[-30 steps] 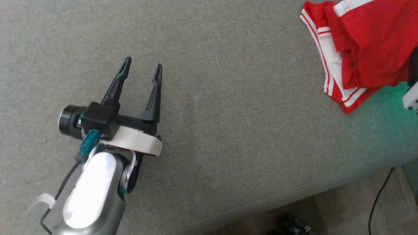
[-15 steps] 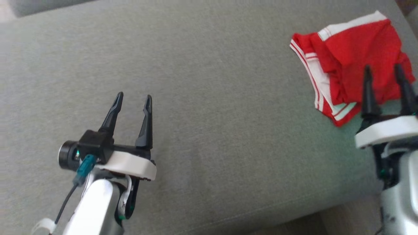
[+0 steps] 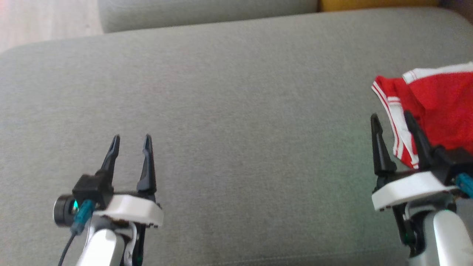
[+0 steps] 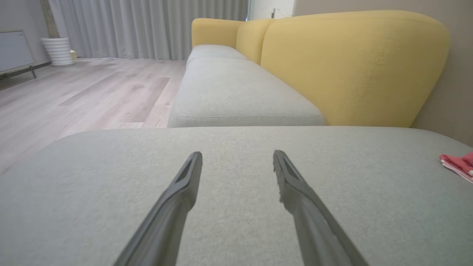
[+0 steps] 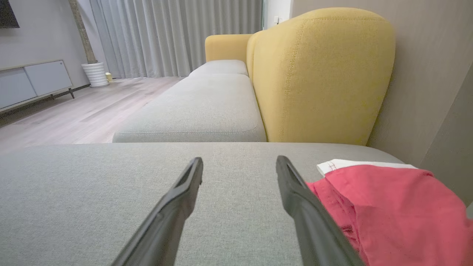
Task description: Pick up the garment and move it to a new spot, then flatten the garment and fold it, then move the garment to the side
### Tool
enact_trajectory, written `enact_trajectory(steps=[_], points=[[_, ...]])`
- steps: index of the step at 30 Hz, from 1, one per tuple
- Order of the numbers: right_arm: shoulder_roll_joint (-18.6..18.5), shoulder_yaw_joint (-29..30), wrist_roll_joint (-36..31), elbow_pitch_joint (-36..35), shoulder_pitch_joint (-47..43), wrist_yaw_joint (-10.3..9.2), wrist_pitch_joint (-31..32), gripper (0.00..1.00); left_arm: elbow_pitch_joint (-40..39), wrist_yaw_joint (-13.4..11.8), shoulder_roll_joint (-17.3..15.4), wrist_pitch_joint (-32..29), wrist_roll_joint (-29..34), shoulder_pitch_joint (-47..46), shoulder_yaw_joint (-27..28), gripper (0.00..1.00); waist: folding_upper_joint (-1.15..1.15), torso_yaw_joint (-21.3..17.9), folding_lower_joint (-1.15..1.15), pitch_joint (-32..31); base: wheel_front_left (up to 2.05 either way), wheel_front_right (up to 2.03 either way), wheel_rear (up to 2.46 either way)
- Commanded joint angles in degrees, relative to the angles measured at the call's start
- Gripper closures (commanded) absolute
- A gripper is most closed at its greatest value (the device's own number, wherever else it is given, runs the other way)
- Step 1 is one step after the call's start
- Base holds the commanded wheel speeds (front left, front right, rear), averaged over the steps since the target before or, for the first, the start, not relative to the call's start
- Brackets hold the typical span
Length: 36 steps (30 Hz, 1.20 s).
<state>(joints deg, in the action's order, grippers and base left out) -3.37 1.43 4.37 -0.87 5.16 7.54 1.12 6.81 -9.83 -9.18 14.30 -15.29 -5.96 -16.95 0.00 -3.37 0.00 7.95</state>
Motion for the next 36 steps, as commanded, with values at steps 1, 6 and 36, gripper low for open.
enact_trajectory(steps=[1,6,36], points=[[0.2,-1.3,-0.3,-2.2,0.0,-0.05,0.4,0.0,-2.1,-0.5,-1.3,0.6,-0.1,-0.2,2.5,0.0,0.0,2.4,0.0,-2.5,0.0,0.0,0.0],[0.4,-1.1,-0.3,-2.1,-2.7,-0.05,0.7,0.0,-2.5,-0.5,-1.8,0.4,-0.4,2.7,2.0,0.0,0.0,3.3,0.0,-5.3,0.0,0.0,0.0],[0.5,-1.7,2.8,-3.6,-7.8,-0.05,1.6,0.0,-4.8,-1.1,-4.5,-1.3,-0.3,6.9,0.2,0.0,0.0,3.3,0.0,-8.9,0.0,0.0,0.0]])
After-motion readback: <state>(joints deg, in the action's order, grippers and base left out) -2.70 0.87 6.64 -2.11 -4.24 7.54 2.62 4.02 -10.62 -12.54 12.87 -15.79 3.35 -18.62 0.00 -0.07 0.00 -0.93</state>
